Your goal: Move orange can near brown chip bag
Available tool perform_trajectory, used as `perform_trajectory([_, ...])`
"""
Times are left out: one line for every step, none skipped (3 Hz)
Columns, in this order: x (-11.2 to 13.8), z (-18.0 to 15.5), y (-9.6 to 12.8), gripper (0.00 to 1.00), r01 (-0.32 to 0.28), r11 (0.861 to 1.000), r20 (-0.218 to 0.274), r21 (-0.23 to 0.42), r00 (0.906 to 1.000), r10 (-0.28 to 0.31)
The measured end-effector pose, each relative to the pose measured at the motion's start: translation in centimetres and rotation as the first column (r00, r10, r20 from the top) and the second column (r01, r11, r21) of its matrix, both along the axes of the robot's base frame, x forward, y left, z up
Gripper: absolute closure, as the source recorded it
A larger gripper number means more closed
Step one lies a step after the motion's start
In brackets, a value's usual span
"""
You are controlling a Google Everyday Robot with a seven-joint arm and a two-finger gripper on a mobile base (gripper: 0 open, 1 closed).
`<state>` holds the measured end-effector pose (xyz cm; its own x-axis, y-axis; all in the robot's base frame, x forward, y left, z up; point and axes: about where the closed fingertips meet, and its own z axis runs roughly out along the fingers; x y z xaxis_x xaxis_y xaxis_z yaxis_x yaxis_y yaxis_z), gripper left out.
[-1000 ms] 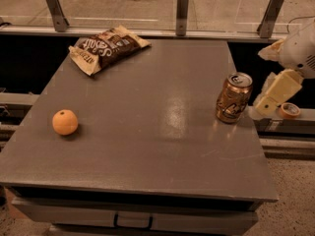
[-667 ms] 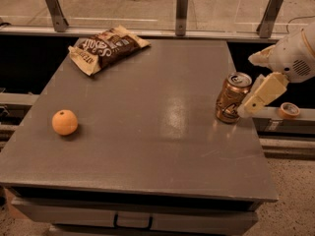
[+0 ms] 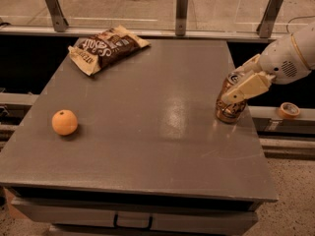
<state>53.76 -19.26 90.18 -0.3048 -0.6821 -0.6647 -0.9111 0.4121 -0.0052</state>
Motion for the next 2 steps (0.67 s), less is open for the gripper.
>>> perform_trajectory([1.0, 1.5, 1.1, 0.64, -0.013, 0.999, 0.023, 0.042, 0.9996, 0.012])
perform_trajectory([2.5, 6.3, 0.4, 0.87, 0.017, 0.997, 0.14, 0.078, 0.9898, -0.027])
